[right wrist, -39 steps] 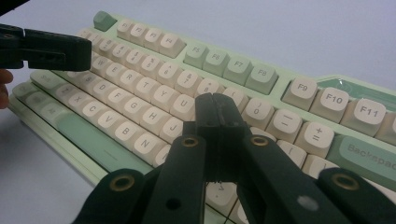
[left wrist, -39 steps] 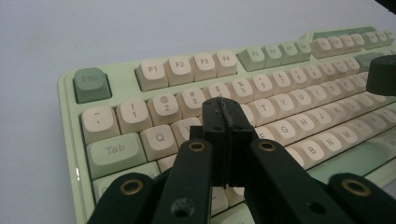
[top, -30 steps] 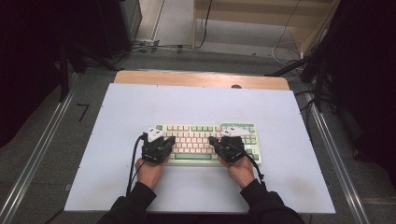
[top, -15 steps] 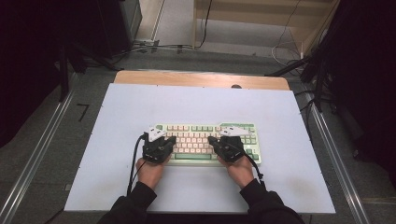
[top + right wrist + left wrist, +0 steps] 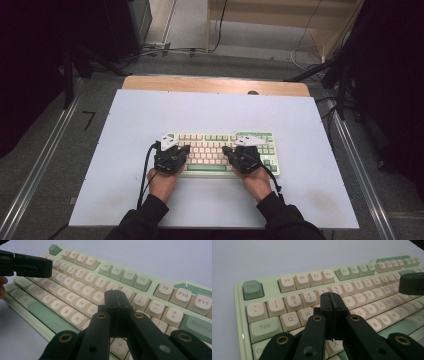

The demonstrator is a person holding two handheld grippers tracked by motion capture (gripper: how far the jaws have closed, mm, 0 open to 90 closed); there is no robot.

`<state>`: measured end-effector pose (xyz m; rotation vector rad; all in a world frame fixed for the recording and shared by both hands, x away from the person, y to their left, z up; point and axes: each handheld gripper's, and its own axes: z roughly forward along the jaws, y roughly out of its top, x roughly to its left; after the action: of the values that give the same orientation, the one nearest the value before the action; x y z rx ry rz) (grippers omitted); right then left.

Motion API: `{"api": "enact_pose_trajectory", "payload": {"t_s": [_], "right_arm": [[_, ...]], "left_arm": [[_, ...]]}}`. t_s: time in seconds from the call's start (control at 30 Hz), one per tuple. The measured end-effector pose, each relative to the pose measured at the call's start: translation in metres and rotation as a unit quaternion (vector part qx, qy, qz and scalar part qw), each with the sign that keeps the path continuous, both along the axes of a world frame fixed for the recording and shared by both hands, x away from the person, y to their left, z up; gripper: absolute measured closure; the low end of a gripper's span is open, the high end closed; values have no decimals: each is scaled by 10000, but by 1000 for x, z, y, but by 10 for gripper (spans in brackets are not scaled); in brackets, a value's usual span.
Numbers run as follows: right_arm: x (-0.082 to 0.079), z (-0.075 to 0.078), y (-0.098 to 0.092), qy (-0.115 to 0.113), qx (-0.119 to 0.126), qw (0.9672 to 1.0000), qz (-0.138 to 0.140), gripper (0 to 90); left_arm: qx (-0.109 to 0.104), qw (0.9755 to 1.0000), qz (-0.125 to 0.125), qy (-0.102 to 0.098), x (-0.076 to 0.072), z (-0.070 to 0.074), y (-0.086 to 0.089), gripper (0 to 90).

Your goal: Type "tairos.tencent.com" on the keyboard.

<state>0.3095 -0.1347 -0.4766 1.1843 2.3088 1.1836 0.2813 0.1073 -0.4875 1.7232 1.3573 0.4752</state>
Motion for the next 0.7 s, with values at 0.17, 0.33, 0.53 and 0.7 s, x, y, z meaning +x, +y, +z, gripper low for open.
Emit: {"api": "enact_pose_trajectory", "payload": {"t_s": [0.17, 0.33, 0.53, 0.7], "right_arm": [[0, 0, 0, 0, 0, 10000, -1, 876], [0, 0, 0, -5, -2, 10000, 0, 876], [0, 0, 0, -7, -9, 10000, 9, 876], [0, -1, 1, 5, -5, 10000, 12, 876]], "left_arm": [[-10, 10000, 15, -4, 1, 0, -1, 900], [-16, 10000, 11, -9, 1, 0, -2, 900], [-10, 10000, -5, -7, 3, 0, -3, 900], [-20, 10000, -20, -4, 4, 1, -7, 900]]}}
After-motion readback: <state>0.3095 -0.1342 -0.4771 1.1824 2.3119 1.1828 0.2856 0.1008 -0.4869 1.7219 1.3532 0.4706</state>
